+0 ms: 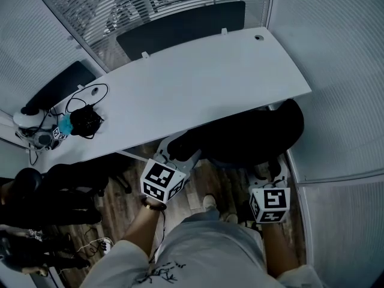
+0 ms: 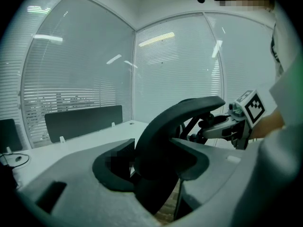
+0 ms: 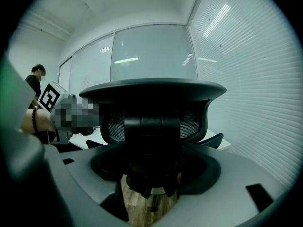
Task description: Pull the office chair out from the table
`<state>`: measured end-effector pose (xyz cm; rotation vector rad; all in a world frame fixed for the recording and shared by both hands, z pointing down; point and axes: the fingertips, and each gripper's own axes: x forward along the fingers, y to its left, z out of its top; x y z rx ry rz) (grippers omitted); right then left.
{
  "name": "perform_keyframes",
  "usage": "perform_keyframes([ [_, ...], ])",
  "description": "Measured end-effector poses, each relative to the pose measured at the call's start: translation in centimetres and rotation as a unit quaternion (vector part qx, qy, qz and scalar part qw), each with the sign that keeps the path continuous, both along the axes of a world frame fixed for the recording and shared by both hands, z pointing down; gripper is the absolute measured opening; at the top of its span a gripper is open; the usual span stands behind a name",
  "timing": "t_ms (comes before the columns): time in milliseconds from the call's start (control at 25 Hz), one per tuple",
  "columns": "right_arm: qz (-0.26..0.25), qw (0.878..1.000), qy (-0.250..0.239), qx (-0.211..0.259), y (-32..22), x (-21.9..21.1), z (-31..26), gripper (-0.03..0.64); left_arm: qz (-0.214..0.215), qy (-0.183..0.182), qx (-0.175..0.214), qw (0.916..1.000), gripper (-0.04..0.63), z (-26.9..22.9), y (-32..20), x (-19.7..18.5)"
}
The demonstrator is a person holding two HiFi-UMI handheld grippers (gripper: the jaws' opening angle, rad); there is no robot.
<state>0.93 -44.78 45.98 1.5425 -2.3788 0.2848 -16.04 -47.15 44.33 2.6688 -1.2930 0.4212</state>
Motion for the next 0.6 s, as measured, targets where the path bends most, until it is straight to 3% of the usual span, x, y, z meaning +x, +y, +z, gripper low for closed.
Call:
perform_keyframes([
  [600, -0.008, 1.0, 0.008, -0.014, 0.66, 0.31, 0.36, 0.275, -0.017, -0.008, -0.005, 0.9998, 0.224, -0.06, 0.86, 0.22],
])
